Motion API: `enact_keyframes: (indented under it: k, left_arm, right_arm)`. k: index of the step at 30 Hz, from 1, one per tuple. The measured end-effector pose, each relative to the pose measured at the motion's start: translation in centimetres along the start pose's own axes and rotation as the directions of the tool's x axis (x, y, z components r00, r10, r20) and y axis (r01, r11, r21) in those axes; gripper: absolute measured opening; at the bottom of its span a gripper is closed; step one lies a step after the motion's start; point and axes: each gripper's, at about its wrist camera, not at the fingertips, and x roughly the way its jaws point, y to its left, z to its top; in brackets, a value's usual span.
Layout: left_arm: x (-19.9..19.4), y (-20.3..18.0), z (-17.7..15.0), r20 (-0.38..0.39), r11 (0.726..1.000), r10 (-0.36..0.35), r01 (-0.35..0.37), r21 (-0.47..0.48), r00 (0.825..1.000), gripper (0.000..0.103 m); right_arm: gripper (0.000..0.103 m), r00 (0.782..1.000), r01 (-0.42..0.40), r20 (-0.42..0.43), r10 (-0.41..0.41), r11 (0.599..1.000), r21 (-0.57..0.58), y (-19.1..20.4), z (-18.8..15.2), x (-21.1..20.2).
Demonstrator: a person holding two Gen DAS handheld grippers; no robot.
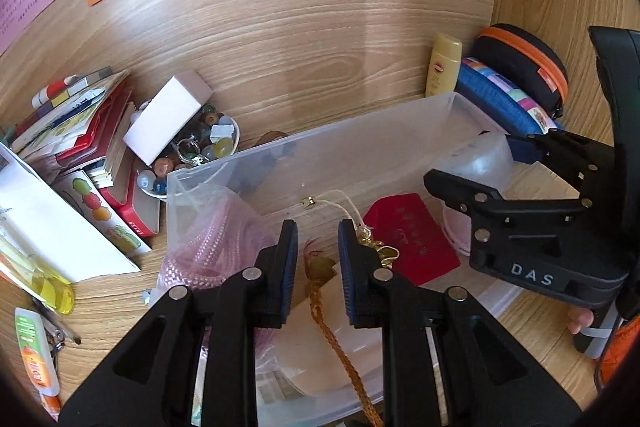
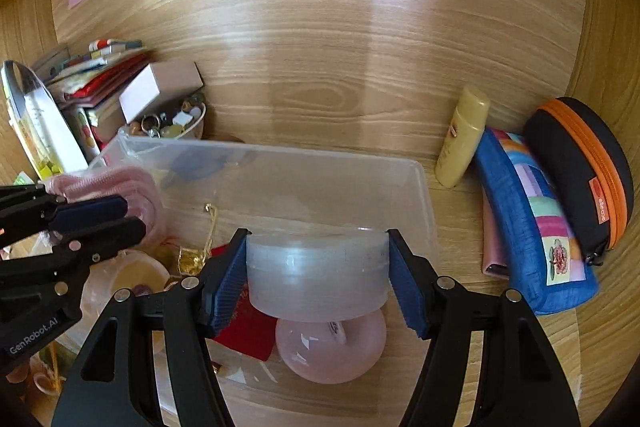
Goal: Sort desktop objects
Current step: 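Carry the ornament and clear jar into the clear box and release both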
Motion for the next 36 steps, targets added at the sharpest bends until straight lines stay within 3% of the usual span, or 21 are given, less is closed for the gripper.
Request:
enact_keyframes:
  k: [3, 9, 16, 22, 26, 36]
  left_arm:
    - [0.0, -0.1, -0.1, -0.001, 1.000, 0.006, -0.006, 0.003, 1.000, 0.019]
    - [-0.2, -0.3, 0.0, 0.000, 1.000, -0.022, 0.022, -0.007, 1.000, 0.029]
    - [-0.9, -0.6, 0.0, 0.016, 0.999, -0.041, 0.041, -0.018, 0.999, 0.050]
    - [-2.3, -0.1, 0.1, 0.059, 0.998, -0.045, 0.048, -0.041, 0.997, 0.055]
    - [-3.9, 0.2, 0.1, 0.104, 0.997, -0.062, 0.067, -0.048, 0.993, 0.067]
    - [-7.8, 1.0, -1.6, 0.142, 0.994, -0.074, 0.084, -0.063, 0.987, 0.074]
  right_arm:
    - [0.062, 1.000, -0.006, -0.014, 0.006, 1.000, -0.005, 0.3, -0.2, 0.1]
    - [0.063, 1.000, -0.012, -0.026, 0.011, 0.999, -0.039, 1.2, -0.7, 0.4]
    - [0.063, 0.999, 0.030, 0.017, -0.028, 0.996, -0.087, 2.3, -1.0, -0.4]
    - [0.080, 0.997, 0.030, 0.080, -0.024, 0.997, -0.072, 2.1, -0.9, -1.8]
    - [0.080, 0.995, 0.009, 0.098, -0.003, 0.998, -0.067, 2.0, -0.8, -2.3]
    - [0.081, 0.994, -0.038, 0.099, 0.039, 0.999, -0.015, 1.6, -0.6, -4.9]
